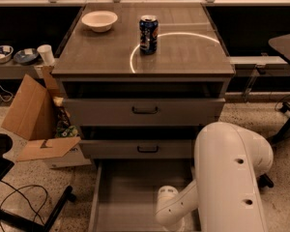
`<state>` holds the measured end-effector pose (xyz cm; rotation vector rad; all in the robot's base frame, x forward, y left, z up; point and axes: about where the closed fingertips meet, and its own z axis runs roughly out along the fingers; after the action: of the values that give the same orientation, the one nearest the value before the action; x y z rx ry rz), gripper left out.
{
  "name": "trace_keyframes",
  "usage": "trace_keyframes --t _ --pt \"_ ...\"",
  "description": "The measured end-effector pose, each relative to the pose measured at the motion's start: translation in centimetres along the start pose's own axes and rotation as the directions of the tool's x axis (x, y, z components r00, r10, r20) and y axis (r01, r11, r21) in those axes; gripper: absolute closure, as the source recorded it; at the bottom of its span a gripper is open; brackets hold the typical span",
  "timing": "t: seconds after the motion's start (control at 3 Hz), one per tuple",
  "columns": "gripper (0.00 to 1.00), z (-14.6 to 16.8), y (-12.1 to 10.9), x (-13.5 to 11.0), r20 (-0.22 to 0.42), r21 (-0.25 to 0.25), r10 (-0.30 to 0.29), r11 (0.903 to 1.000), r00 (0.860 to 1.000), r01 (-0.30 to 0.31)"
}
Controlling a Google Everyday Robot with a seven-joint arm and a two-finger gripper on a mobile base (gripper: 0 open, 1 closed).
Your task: Open bottom drawer
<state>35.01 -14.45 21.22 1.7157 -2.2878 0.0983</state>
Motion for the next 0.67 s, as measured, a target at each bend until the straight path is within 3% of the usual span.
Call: trace_keyframes --t 0.33,0.67 --pt "0.5 -3.2 -1.3 0.2 -0.016 0.051 0.013 0.9986 1.0 -0.013" --pt "0.28 -7.8 -2.9 2.4 -0.039 0.089 0.131 0.9878 0.991 -0.128"
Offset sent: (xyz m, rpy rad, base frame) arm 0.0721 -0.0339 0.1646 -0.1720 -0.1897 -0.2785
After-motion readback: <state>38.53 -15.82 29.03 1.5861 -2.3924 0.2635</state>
